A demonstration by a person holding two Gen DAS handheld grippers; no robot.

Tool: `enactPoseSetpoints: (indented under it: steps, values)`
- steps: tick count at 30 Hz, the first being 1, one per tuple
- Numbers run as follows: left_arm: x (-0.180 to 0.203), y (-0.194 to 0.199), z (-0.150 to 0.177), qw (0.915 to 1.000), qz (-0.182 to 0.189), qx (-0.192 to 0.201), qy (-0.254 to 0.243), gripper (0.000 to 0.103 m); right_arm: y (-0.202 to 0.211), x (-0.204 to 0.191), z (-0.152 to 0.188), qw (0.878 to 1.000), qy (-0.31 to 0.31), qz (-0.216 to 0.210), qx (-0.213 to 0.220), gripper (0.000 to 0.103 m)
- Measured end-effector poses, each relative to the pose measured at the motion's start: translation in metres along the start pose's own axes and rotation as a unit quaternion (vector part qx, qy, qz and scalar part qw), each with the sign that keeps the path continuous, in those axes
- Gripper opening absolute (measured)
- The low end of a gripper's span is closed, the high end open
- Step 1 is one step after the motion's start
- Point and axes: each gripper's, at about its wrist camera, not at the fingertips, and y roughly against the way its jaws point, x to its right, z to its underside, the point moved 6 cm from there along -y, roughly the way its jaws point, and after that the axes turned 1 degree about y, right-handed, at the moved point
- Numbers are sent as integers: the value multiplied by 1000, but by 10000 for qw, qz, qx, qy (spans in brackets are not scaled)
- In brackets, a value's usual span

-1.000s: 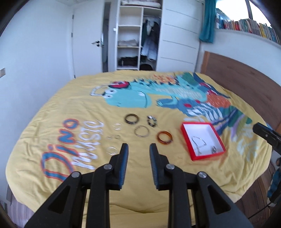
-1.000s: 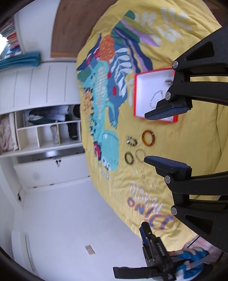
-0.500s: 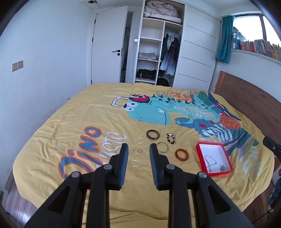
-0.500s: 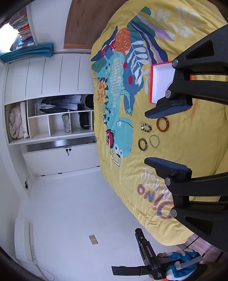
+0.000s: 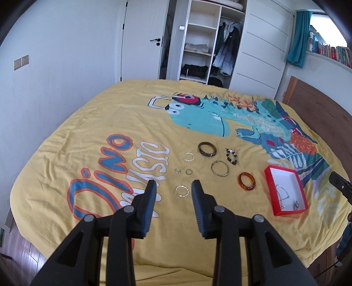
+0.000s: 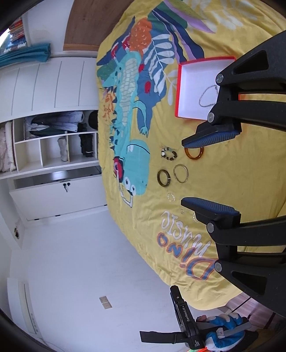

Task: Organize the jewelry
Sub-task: 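Withdraw both tools from the box back toward the remaining jewelry, then grasp the small silver ring with the left tool while the right tool grasps the amber bangle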

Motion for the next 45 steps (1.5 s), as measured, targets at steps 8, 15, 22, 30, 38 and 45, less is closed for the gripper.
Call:
enactPoseSetpoints:
  steps: [8, 15, 22, 30, 38, 45]
  values:
    - [11, -78, 23, 9987, 106, -485, -77, 32, -74, 13, 17, 9989, -96, -126, -441, 46]
    - [38, -154, 31, 9943, 441, -958, -159, 32, -147, 27, 33, 9953, -164, -250, -918, 46]
    - [56, -222, 29, 9891, 610, -1339, -110, 32, -213, 30, 47, 9913, -79, -457, -1233, 46]
    - [54, -284, 29, 9871, 414, -1547, 69, 32, -270, 36, 61, 9882, -45, -550, -1428, 46]
    - [50, -318, 30, 9858, 209, -1663, 102, 32, -299, 41, 71, 9857, 123, -559, -1583, 46]
    - [54, -333, 28, 9858, 62, -1675, 21, 32, -316, 45, 77, 9829, 21, -598, -1739, 46]
